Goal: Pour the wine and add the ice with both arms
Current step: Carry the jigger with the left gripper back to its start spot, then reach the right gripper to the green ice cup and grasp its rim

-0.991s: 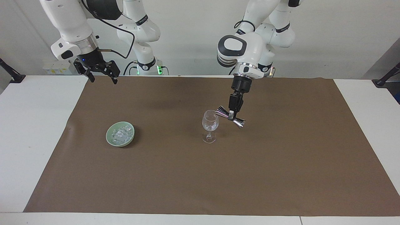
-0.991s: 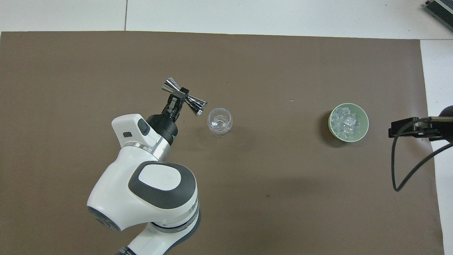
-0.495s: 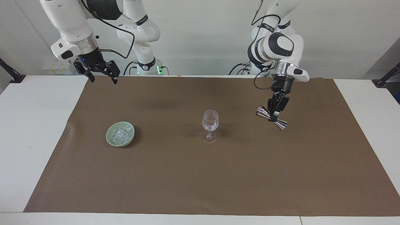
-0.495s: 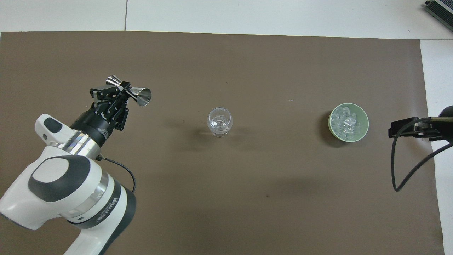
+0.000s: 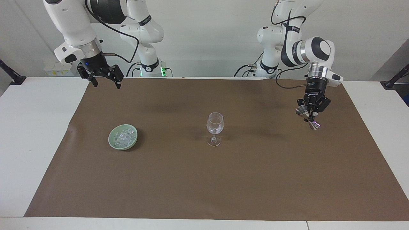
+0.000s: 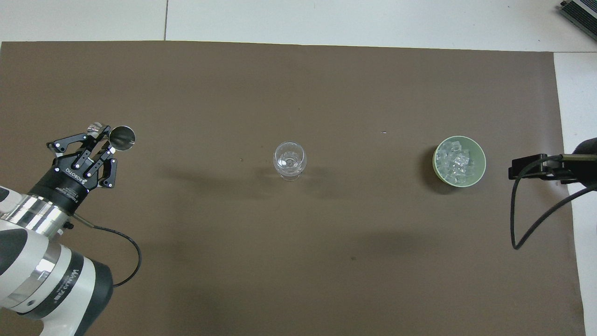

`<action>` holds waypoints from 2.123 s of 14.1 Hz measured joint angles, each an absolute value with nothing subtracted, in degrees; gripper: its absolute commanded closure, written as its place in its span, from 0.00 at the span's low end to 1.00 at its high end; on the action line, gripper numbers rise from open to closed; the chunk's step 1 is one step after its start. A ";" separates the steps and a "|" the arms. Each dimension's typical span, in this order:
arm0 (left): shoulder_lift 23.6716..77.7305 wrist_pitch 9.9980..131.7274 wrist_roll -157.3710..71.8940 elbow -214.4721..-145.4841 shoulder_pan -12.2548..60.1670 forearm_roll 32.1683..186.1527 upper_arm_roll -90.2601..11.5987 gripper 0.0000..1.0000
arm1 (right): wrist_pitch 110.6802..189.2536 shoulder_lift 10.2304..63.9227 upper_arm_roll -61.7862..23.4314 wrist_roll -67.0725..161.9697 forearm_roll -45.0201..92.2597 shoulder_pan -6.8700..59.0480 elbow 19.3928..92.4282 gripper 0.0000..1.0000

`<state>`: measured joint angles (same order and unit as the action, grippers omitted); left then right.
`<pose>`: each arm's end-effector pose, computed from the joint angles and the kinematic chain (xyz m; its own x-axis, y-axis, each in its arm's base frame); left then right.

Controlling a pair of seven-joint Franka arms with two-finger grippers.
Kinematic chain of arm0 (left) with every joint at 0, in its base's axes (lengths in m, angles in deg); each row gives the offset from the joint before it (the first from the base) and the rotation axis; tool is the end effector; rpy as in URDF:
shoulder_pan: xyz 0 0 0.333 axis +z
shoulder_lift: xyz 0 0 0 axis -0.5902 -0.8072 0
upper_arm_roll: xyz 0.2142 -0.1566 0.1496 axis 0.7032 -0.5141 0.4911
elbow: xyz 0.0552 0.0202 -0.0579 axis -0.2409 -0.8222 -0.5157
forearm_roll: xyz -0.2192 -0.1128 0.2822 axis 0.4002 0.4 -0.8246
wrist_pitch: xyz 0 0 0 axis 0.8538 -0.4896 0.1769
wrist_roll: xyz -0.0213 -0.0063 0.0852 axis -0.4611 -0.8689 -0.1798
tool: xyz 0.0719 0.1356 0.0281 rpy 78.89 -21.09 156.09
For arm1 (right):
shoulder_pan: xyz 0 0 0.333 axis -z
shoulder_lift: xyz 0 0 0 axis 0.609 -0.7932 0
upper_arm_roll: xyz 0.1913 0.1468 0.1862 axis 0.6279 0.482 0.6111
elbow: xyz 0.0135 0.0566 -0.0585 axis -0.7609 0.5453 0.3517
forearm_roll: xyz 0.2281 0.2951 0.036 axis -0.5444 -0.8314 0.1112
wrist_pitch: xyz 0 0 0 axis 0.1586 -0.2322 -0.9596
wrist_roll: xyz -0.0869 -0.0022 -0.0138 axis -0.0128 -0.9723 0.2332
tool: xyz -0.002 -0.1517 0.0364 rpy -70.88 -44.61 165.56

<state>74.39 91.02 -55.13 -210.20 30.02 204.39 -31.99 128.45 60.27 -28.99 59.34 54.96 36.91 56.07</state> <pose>0.4902 0.0054 0.3884 0.0230 0.7617 -0.6475 0.5219 0.5432 0.6576 0.4992 -0.0204 0.5357 0.9950 -0.0994 0.0007 -0.0994 -0.9950 0.0066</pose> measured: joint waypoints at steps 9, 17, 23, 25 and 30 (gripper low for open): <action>68.60 75.86 -31.47 -212.70 40.31 202.05 -25.56 1.00 | 138.55 60.38 -29.13 45.39 54.96 37.08 61.30 0.00; 57.97 65.66 -30.68 -210.33 45.55 199.93 -25.46 1.00 | 149.72 51.21 -29.36 33.90 54.96 37.26 62.64 0.00; 52.58 63.14 -30.35 -206.78 45.89 199.93 -25.46 1.00 | 156.17 46.16 -29.39 32.63 54.96 37.34 65.01 0.00; 51.02 61.97 -30.04 -205.90 46.50 199.93 -25.45 1.00 | 158.43 43.75 -29.40 31.99 54.96 37.34 65.98 0.04; 48.57 60.93 -27.16 -203.92 47.96 199.93 -25.49 1.00 | 162.90 40.81 -29.42 31.45 54.96 37.39 68.17 0.20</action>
